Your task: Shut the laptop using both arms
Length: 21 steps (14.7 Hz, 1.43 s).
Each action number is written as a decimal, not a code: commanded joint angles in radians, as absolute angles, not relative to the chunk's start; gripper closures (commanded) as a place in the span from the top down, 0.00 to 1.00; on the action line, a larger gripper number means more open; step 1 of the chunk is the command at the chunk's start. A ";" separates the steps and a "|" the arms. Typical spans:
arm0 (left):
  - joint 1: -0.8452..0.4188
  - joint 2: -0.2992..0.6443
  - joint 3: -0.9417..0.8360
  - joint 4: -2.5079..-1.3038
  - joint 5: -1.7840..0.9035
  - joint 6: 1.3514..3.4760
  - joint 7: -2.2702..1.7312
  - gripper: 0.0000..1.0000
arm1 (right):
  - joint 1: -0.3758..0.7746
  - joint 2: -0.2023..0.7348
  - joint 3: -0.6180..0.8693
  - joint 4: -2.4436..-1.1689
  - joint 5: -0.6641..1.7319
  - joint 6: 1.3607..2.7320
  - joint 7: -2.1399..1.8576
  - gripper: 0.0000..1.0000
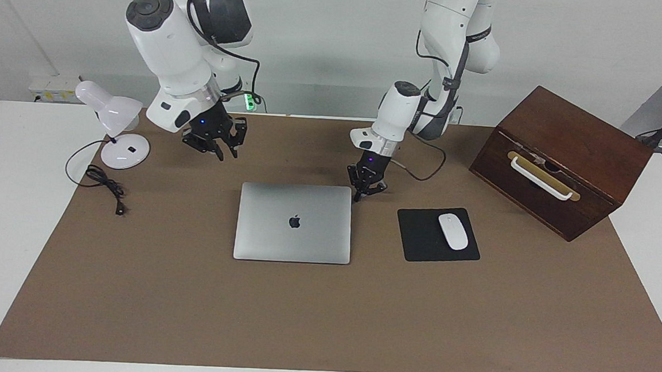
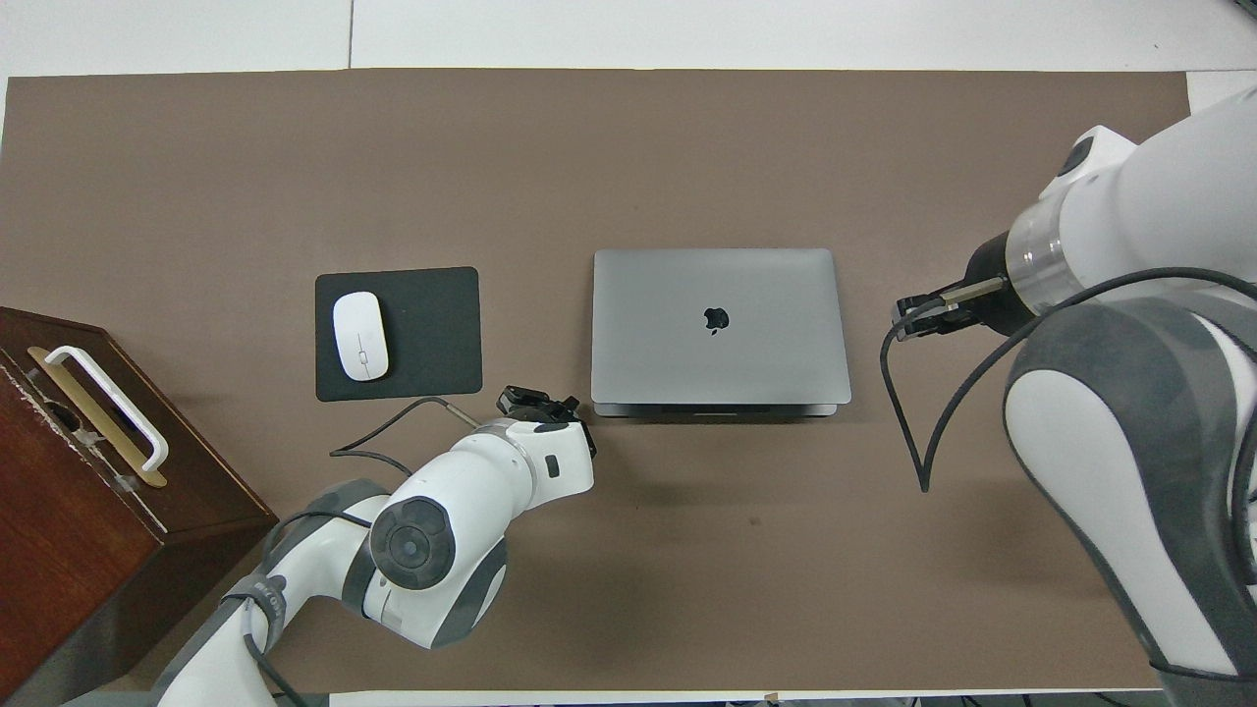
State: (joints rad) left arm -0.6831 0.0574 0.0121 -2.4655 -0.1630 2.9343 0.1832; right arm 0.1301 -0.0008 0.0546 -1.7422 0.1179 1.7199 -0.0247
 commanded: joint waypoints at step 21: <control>-0.293 -0.279 0.023 -2.089 -0.094 1.927 0.204 0.07 | 0.069 -0.035 -0.052 -1.721 0.012 1.648 -0.015 1.00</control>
State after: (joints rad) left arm -0.3299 -0.2785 0.0314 -2.1261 -0.1126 1.9844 0.1976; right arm 0.0791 -0.0441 -0.0609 -1.7415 0.0475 1.6481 -0.0244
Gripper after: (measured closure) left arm 0.987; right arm 0.000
